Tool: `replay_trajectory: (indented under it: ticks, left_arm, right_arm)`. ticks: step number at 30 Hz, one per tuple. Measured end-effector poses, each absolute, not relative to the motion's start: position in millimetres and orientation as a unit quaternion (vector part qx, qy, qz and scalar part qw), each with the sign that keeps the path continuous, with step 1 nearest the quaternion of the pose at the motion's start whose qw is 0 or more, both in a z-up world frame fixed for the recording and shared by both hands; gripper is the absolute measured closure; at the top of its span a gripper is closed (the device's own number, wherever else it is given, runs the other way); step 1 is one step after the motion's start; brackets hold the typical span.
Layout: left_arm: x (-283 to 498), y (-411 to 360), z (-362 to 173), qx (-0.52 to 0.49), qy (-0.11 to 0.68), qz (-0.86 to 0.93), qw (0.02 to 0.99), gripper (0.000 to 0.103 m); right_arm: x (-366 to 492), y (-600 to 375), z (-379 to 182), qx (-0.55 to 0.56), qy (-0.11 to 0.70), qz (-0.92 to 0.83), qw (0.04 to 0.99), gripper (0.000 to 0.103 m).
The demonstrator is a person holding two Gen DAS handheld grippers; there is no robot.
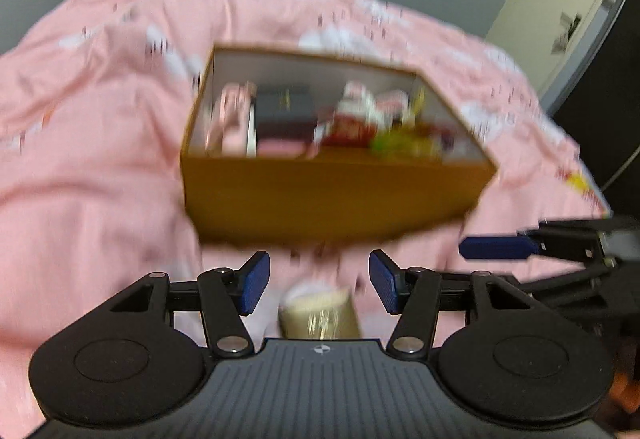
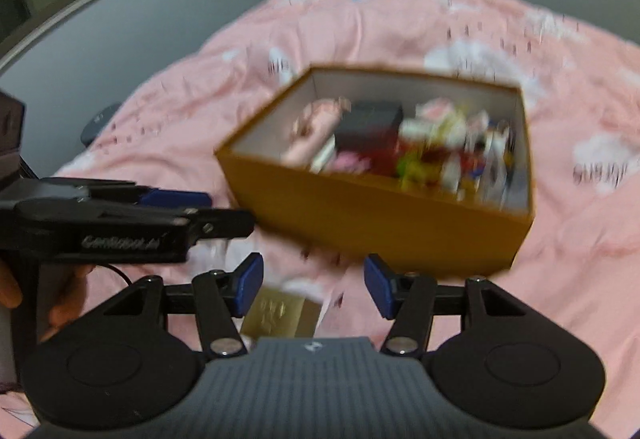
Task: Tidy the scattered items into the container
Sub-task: 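Withdraw both grippers from the box toward the gold box and compact mirror, then grasp the round compact mirror with the right gripper while the left gripper grasps the gold box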
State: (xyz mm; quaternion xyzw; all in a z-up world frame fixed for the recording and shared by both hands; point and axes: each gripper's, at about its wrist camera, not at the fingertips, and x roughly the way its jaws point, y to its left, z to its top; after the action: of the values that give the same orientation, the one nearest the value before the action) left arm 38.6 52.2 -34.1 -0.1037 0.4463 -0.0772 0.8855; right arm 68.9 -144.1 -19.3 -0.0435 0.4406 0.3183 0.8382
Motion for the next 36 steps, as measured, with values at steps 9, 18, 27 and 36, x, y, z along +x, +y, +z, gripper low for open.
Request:
replay_trajectory:
  ticks: [9, 18, 27, 36]
  left_arm:
    - [9.6, 52.2, -74.1, -0.076, 0.526, -0.046, 0.846, 0.04]
    - [4.3, 54.4, -96.9, -0.075, 0.575, -0.029, 0.814, 0.04]
    - [0.1, 57.4, -99.4, -0.073, 0.585, -0.032, 0.807, 0.04]
    - [3.4, 58.3, -100.1, -0.075, 0.593, -0.033, 0.801, 0.04]
  right_arm:
    - [52.3, -125.7, -79.1, -0.071, 0.52, 0.312, 0.792, 0.053]
    - [47.5, -111.3, -106.3, -0.124, 0.538, 0.325, 0.768, 0.054]
    - [49.0, -103.0, -132.4, -0.163, 0.556, 0.317, 0.751, 0.053]
    - [55.1, -95.5, -147.5, -0.152, 0.573, 0.344, 0.729, 0.046]
